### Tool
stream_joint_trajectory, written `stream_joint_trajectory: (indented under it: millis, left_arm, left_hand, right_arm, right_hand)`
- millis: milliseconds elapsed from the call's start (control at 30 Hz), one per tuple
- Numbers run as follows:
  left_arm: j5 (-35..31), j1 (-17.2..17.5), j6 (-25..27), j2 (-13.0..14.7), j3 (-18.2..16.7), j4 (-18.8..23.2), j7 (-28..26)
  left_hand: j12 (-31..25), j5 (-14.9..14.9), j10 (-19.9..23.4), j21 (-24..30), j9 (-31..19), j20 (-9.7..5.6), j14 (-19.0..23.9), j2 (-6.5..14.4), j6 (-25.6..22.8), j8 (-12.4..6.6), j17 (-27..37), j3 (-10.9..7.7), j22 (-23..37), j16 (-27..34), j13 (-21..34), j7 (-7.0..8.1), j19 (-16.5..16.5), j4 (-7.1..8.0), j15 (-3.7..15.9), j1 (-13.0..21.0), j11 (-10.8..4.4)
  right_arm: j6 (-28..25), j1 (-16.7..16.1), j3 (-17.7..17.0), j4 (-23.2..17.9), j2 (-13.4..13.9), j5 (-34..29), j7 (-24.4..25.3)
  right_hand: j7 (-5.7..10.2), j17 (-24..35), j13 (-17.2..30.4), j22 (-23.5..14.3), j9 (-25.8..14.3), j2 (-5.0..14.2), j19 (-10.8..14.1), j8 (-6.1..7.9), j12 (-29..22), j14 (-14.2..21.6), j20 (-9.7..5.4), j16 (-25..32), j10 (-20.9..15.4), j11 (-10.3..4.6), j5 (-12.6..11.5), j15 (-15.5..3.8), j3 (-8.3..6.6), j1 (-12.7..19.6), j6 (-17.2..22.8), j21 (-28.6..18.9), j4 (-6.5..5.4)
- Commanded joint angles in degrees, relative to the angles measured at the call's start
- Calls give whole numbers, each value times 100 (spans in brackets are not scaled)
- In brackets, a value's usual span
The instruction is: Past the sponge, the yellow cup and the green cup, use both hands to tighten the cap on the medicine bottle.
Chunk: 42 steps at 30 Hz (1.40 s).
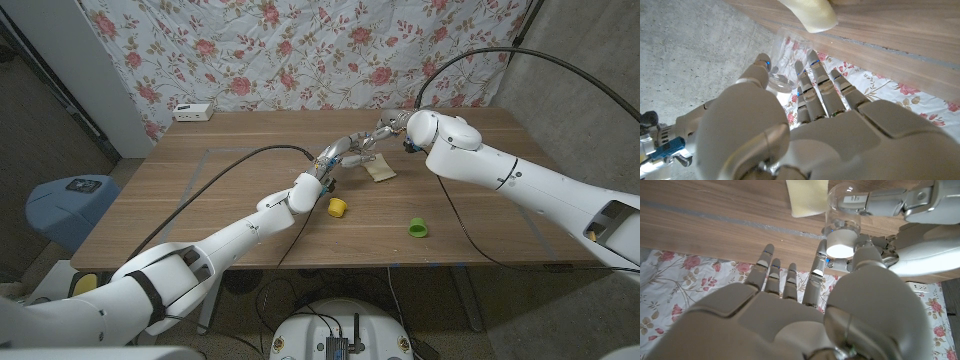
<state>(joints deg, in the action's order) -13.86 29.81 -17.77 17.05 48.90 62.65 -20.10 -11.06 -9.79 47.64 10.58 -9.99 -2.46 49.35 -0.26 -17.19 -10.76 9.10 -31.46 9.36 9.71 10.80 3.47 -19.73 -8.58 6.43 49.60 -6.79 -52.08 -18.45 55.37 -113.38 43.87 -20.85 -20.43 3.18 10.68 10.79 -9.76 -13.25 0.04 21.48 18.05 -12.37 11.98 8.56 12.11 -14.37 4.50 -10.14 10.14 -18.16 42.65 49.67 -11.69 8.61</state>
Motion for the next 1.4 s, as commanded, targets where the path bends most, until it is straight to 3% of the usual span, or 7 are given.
stream_joint_trajectory:
  millis: [33,867,1400]
  left_arm:
    - [-26,1,-23,-2,15,15,-10]
    - [-25,71,70,56,-24,178,21]
    - [-3,23,-6,0,-18,9,-5]
  left_hand:
    - [-17,-35,220,1,-20,-234,30,67,-40,-1,8,-34,13,27,21,26,22,-6,383,19,-204]
    - [-15,-34,218,0,-20,-232,23,61,-48,-1,5,-35,13,21,21,23,24,-13,368,21,-201]
    - [-21,-35,232,1,-20,-230,27,68,-44,0,8,-39,13,25,21,29,22,-14,370,24,-197]
  right_arm:
    - [-119,-37,19,-52,-2,-18,112]
    - [-621,130,443,-109,-118,-401,208]
    - [-771,289,663,92,-270,-581,319]
  right_hand:
    - [1,2,15,-15,-17,8,66,49,-34,66,13,49,-84,-4,8,-3,-4,-62,99,-33,-41]
    - [-55,14,14,-23,7,-86,211,214,-60,246,-4,45,-439,-34,11,-49,179,-422,694,-31,-155]
    - [-59,14,11,-25,41,-117,388,316,-92,494,-26,84,-765,-68,2,-119,264,-603,1115,-55,-189]
